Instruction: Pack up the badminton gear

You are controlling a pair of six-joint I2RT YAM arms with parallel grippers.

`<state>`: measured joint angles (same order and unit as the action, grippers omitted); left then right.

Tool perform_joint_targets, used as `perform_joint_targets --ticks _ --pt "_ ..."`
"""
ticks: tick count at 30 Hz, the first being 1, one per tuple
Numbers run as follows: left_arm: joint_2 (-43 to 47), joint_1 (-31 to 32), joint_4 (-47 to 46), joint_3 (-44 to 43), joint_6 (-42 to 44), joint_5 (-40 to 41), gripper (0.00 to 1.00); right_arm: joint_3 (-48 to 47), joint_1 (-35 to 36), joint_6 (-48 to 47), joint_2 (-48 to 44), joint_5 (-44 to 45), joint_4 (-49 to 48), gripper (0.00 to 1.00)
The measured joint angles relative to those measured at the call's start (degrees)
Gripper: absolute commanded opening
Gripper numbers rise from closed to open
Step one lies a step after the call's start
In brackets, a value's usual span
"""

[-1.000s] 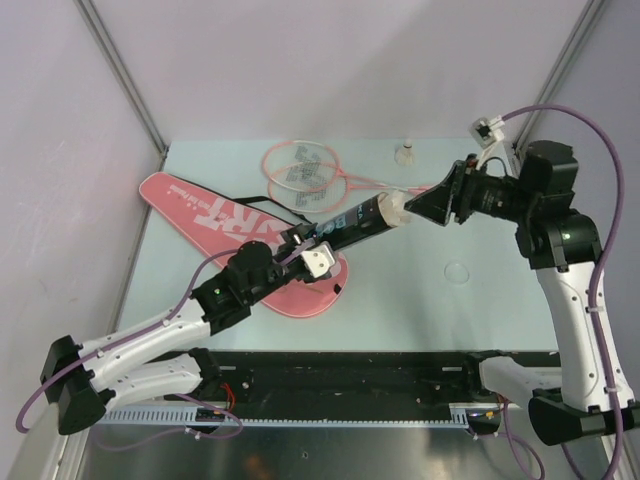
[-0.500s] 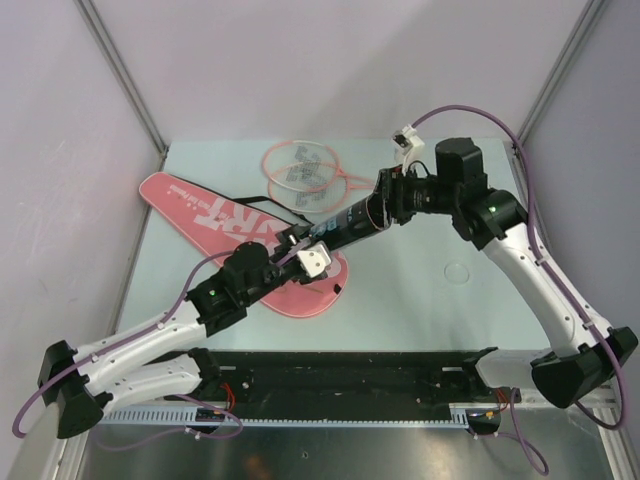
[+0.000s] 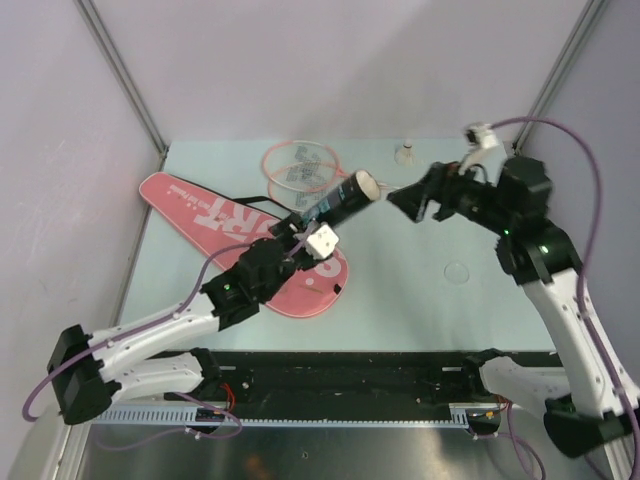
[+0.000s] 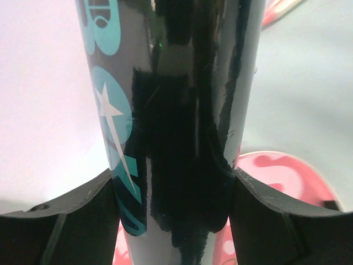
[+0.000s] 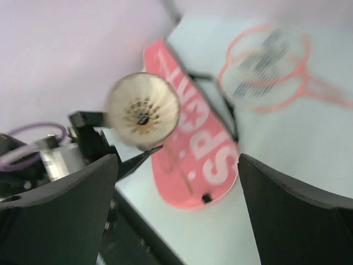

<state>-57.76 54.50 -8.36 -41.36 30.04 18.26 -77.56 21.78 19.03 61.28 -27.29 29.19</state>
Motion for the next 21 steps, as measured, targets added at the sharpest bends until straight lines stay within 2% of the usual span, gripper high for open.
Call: perform_joint_targets --ticks 2,5,10,12,17,21 --pt "-3.4 -0.9 -0.5 -1.4 0.0 6.7 0.11 1.7 -3.1 1.4 -4.7 2.0 -3.5 0.96" --pt "-5.7 -2.6 -0.3 -2.1 -1.1 11.8 0.12 2.4 -5.0 3.6 -7.1 3.8 -9.2 0.97" --pt "-5.0 -5.7 0.1 -2.5 -4.2 14.0 0.12 6.7 -7.1 5.8 -1.6 14.0 -19.6 0.97" --pt "-3.9 -6.4 0.1 -2.5 -5.4 14.0 0.12 8.3 -7.6 5.1 3.5 18.6 -23.7 0.96" --pt "-1.8 -6.9 -0.1 -2.5 -7.2 13.4 0.11 8.6 -9.4 -0.3 27.1 28.0 -37.4 0.96" --pt "-1.6 -6.9 -0.1 -2.5 -7.6 12.3 0.12 2.2 -11.5 -4.3 46.0 31.2 -40.7 0.96"
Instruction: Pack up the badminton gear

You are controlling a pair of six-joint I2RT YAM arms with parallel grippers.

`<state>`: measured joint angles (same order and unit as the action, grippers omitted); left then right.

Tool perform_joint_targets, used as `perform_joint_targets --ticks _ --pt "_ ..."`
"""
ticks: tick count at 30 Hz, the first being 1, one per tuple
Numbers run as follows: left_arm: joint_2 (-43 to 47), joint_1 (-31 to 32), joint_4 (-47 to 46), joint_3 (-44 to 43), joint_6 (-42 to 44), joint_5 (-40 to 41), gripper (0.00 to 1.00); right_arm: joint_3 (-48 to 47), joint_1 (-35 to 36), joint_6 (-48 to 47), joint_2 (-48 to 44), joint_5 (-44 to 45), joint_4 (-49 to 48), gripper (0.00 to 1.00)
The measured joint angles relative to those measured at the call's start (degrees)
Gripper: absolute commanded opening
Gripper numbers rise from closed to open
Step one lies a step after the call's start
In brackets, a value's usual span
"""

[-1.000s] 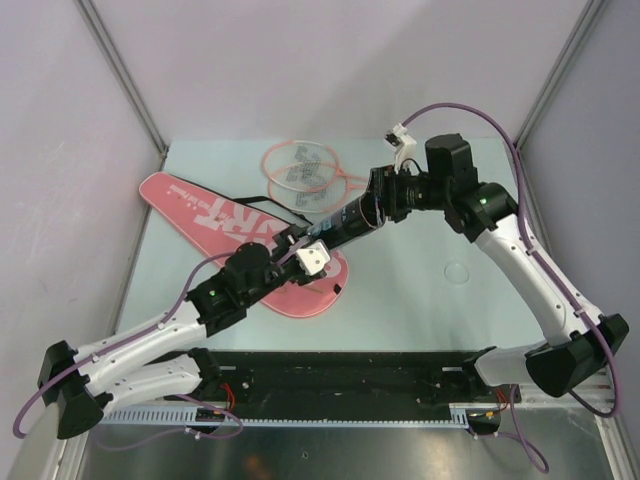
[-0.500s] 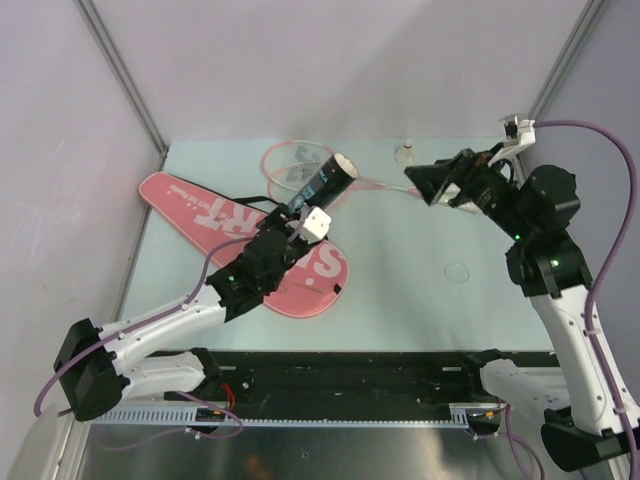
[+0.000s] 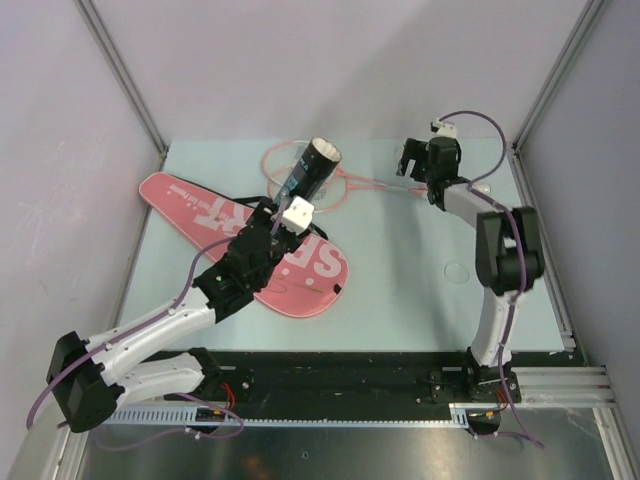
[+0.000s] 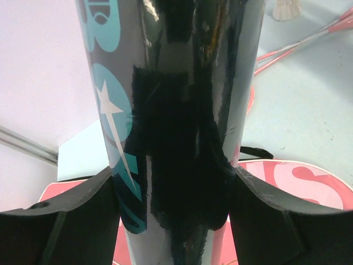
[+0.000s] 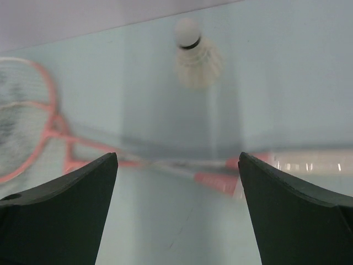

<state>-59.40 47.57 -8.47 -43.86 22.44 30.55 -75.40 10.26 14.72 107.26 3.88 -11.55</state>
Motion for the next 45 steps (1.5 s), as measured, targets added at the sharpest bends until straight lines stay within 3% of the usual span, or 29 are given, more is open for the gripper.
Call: perform_joint_targets --ticks 8,12,15,20,24,27,30,34,38,41,45 --pt "0.2 0.0 -0.2 0.0 0.0 -2.2 0.12 -34.9 -1.6 -2.8 28.9 2.7 5.0 0.95" --pt "0.3 0.0 -0.5 0.0 0.0 -2.5 0.12 -57.5 -1.4 -2.7 41.7 5.7 12.5 0.78" --pt "0.3 -0.1 -0.5 0.0 0.0 -2.7 0.12 -63.5 -1.2 -2.5 46.3 6.6 14.9 0.67" --pt "0.3 -0.1 -0.9 0.0 0.0 -2.9 0.11 -63.4 -1.1 -2.5 48.3 7.3 17.7 0.53" --pt "0.3 -0.1 -0.9 0.0 0.0 -2.9 0.11 -63.4 -1.1 -2.8 48.9 7.6 18.0 0.23" --pt "0.3 -0.1 -0.9 0.0 0.1 -2.9 0.11 -63.4 -1.0 -2.7 48.9 8.2 17.7 0.10" --pt "0.3 -0.1 -1.0 0.0 0.0 -2.9 0.11 -61.4 -1.0 -1.9 46.9 7.9 19.2 0.10" --pt "1.2 -0.1 -1.1 0.0 0.0 -3.7 0.11 -51.6 -1.6 1.4 36.8 3.0 25.1 0.16" --pt "3.6 -0.1 -1.3 0.0 -0.6 -4.6 0.11 -34.3 -3.0 6.8 19.3 -9.7 27.9 0.21" --pt "5.4 -0.1 -1.4 0.0 -1.5 -5.5 0.11 -17.2 -4.8 12.0 4.5 -23.1 24.9 0.24" --pt "6.9 -0.1 -1.6 0.0 -2.7 -7.0 0.11 0.2 -5.6 14.8 -5.7 -34.9 24.2 0.41"
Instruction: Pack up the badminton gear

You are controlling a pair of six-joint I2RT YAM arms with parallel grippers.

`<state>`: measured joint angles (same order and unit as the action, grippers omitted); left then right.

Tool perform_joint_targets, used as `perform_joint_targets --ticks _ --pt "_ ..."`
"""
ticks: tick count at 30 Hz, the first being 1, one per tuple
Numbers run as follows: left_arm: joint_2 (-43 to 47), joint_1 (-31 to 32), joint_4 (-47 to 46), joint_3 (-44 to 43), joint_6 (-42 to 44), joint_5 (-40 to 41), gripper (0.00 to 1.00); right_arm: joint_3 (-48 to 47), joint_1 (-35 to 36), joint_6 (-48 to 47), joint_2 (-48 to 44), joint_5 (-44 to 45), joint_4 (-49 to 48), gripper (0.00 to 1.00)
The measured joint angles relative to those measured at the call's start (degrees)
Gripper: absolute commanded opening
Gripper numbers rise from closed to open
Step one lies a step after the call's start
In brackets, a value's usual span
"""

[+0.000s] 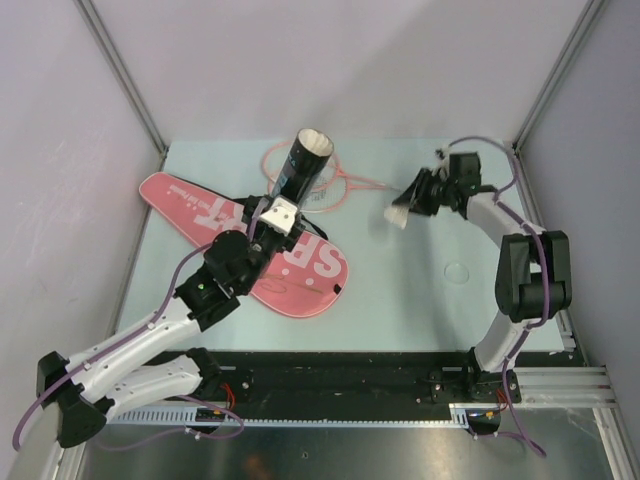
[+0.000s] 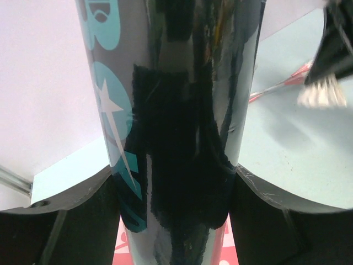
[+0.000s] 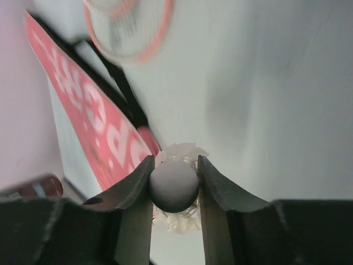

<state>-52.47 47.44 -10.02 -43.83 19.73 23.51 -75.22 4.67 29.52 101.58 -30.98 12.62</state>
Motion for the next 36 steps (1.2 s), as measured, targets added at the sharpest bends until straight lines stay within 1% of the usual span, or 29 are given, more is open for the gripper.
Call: perform_joint_targets --ticks 3,7,8,9,12,15,17,21,23,24,25,26,28,31,36 --pt "0.2 0.0 0.0 0.0 -0.7 -0.9 0.11 8.1 2.5 -1.3 -1.1 -3.0 2.4 0.47" --pt "0.3 0.0 0.2 0.0 -1.3 -1.5 0.10 14.7 4.9 -4.1 -1.4 -5.3 5.5 0.54" --pt "0.4 0.0 0.1 0.0 -1.3 -1.5 0.10 15.3 5.0 -4.7 -1.4 -5.5 5.9 0.57" --pt "0.5 0.0 0.1 0.0 -1.3 -1.5 0.10 15.8 5.1 -5.6 -1.4 -5.4 6.6 0.64" --pt "0.7 0.1 0.2 0.0 -1.3 -1.4 0.10 16.0 5.9 -7.9 -1.7 -2.5 7.7 0.74" --pt "0.7 0.3 0.2 0.0 -1.2 -1.2 0.10 16.3 8.5 -10.5 -4.4 3.7 9.0 0.77" --pt "0.7 0.4 0.2 0.0 -1.2 -1.2 0.10 17.5 12.0 -12.5 -8.5 9.0 9.5 0.77" --pt "0.7 0.4 0.2 0.0 -1.3 -1.3 0.10 22.6 21.4 -16.2 -19.0 20.0 7.9 0.77" --pt "0.7 0.4 0.2 0.0 -1.3 -1.3 0.10 24.3 25.6 -17.3 -22.9 24.7 7.1 0.77" --pt "0.7 0.4 0.2 0.0 -1.3 -1.3 0.10 24.7 26.7 -17.6 -23.7 26.2 6.7 0.74" --pt "0.7 0.4 0.3 0.0 -1.3 -1.3 0.10 24.9 28.0 -17.7 -24.1 28.3 6.1 0.72" --pt "0.7 0.4 0.3 0.0 -1.3 -1.3 0.10 24.9 29.0 -17.8 -24.2 30.6 5.1 0.66" --pt "0.7 0.4 0.3 0.0 -1.3 -1.3 0.10 25.0 30.7 -18.0 -23.2 34.8 3.3 0.64" --pt "0.7 0.4 0.3 0.0 -1.3 -1.3 0.10 25.0 32.7 -18.0 -20.6 39.2 1.7 0.64" --pt "0.7 0.7 0.3 0.0 -1.3 -1.3 0.10 25.1 37.6 -19.1 -17.4 45.6 1.6 0.70"
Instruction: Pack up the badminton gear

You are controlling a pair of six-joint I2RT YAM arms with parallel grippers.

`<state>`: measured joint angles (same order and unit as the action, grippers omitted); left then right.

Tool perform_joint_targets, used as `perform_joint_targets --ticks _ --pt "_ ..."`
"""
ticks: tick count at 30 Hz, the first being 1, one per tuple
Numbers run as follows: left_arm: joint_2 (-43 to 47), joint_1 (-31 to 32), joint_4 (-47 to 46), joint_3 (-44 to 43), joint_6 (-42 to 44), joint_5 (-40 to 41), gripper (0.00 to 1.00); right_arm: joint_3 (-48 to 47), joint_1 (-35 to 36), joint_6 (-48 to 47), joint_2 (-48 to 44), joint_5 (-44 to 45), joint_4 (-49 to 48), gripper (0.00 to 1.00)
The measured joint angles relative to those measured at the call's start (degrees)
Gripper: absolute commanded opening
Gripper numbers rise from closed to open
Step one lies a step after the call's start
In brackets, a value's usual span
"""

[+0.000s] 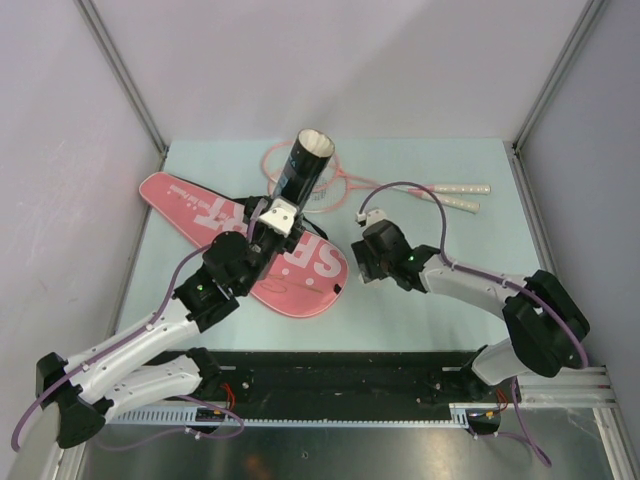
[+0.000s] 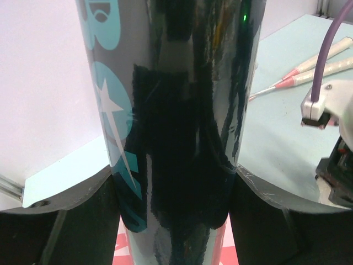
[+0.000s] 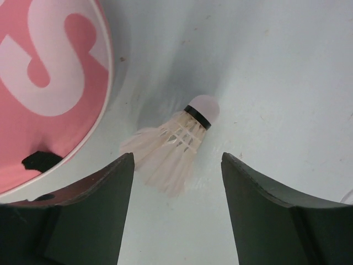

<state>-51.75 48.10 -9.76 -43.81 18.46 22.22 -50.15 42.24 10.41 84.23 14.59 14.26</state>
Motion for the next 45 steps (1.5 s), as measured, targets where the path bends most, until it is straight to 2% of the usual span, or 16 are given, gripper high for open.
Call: perform_joint_targets --ticks 4,10,16,21,24,29,30,31,35,45 --pt "0.0 0.1 0.0 0.0 0.0 -0.1 0.10 0.3 3.4 -0.9 0.3 2.7 -0.5 0.70" --pt "0.0 0.1 0.0 0.0 0.0 0.0 0.10 2.2 4.2 -2.4 1.0 4.9 -2.1 0.73" --pt "0.0 0.1 0.0 0.0 0.0 -0.1 0.09 7.4 3.4 -1.7 -2.2 1.7 -3.0 0.75" --pt "-0.6 0.1 0.0 0.0 0.0 -0.2 0.10 10.5 -4.9 7.9 -7.6 -7.3 -5.4 0.78" --pt "-0.9 0.1 0.0 0.0 0.0 -0.2 0.09 14.2 -5.8 16.1 -10.3 -13.2 -11.6 0.77" --pt "-0.9 0.1 0.0 0.0 0.0 -0.2 0.09 19.4 -5.6 26.9 -8.7 -18.0 -23.1 0.66" --pt "-0.9 0.1 0.0 0.0 0.0 -0.2 0.09 19.6 -5.6 28.3 -7.8 -18.1 -24.7 0.62" --pt "-0.9 0.1 0.0 0.0 0.0 -0.3 0.09 19.7 -5.6 29.3 -6.9 -18.2 -26.4 0.54" --pt "-0.9 0.1 0.0 0.0 0.0 -0.2 0.09 19.7 -5.1 33.0 -3.5 -18.4 -33.0 0.48" --pt "-0.9 0.2 0.0 0.0 0.0 -0.4 0.08 19.7 -3.7 38.3 0.2 -12.9 -37.4 0.19"
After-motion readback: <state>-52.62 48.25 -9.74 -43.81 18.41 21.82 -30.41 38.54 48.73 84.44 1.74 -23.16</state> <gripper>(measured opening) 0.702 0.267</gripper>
